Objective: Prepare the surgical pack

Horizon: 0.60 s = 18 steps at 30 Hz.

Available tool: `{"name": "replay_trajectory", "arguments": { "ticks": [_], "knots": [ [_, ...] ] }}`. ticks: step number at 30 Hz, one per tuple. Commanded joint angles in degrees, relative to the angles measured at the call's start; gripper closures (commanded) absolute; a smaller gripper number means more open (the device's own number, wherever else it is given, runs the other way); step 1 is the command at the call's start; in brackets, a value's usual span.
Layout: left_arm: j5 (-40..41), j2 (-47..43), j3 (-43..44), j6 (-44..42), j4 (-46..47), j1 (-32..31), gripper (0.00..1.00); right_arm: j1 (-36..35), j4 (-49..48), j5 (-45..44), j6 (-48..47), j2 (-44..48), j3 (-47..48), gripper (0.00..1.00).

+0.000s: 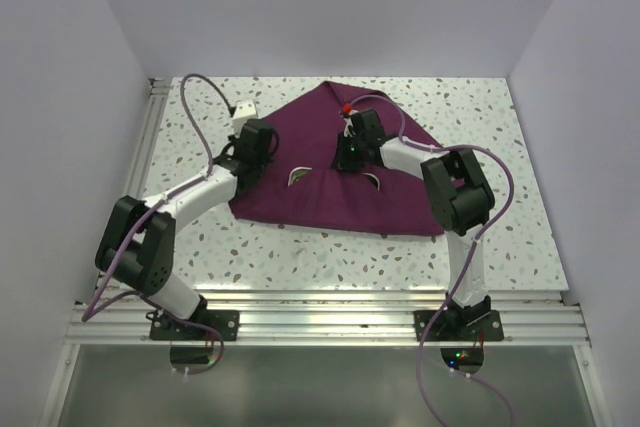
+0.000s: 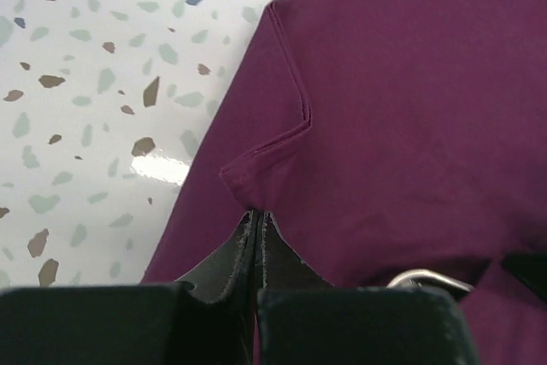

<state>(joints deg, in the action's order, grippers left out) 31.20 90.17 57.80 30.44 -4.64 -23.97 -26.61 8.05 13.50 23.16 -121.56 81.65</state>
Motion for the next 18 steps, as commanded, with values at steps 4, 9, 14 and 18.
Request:
{"name": "replay_trajectory", "arguments": {
  "ticks": [4,9,14,18],
  "knots": [
    [8.0,-1.1,7.5,1.3,-4.4,-9.8,1.00,-0.5,8.4,0.4,-1.6,-4.4,-0.7,1.00],
    [7.3,1.8,14.2,3.5,-6.1,-16.2,1.00,-0.5,8.4,0.8,-1.5,-4.6,-0.7,1.00],
    [5.7,6.4,20.8,5.9,-4.9,-20.0,1.00,-0.5,8.4,2.6,-1.3,-5.5,-0.2,1.00],
    [3.6,10.6,25.7,9.1,-1.2,-21.6,1.00,-0.5,8.2,4.2,-1.0,-6.3,0.3,1.00]
  ]
}}
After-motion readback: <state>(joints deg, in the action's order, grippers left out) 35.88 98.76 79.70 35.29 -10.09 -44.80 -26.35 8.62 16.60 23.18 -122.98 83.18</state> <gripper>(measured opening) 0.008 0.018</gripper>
